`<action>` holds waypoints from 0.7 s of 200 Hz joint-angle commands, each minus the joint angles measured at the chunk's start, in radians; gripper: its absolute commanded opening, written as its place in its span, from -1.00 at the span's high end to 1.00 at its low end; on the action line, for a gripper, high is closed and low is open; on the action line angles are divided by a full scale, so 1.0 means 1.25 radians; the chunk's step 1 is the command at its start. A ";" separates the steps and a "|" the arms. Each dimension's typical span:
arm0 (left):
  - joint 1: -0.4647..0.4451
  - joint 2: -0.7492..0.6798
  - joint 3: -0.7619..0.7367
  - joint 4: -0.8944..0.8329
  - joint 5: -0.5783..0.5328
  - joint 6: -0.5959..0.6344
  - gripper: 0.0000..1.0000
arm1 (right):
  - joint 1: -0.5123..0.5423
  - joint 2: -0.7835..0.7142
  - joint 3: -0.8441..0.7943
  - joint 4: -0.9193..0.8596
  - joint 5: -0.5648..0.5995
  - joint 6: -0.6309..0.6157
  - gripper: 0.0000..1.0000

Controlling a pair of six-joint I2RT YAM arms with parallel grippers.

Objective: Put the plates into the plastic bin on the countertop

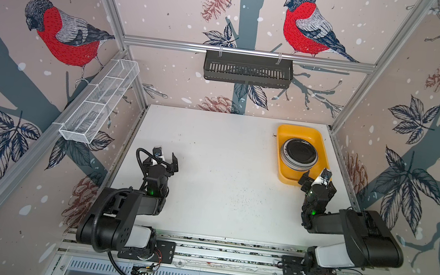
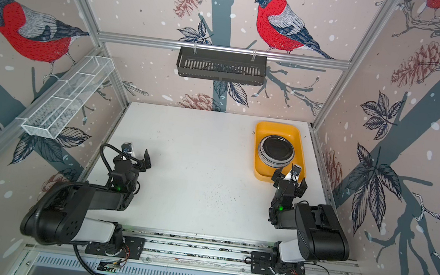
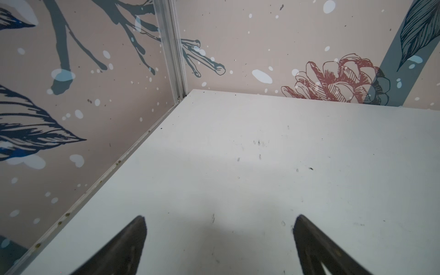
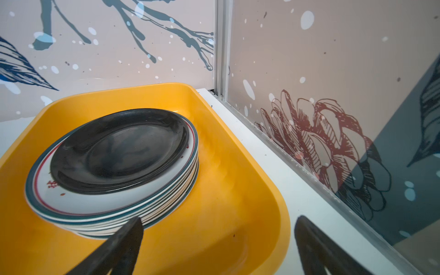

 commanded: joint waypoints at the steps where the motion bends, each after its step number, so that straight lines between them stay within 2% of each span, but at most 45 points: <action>1: 0.002 0.084 0.017 0.153 0.032 0.027 -0.93 | -0.016 0.014 -0.005 0.106 -0.054 -0.005 -0.99; 7: 0.001 0.106 0.020 0.179 0.027 0.036 -0.96 | -0.022 0.028 -0.013 0.127 -0.057 0.001 -0.99; 19: 0.005 0.073 0.029 0.101 0.034 0.021 -0.96 | -0.027 0.058 -0.028 0.211 -0.069 -0.010 -0.99; 42: 0.009 0.091 0.033 0.119 0.029 0.017 -0.95 | -0.047 0.049 0.020 0.093 -0.093 0.013 -0.99; 140: 0.012 0.092 0.029 0.131 0.035 0.020 -0.96 | -0.043 0.047 0.010 0.112 -0.090 0.010 -0.99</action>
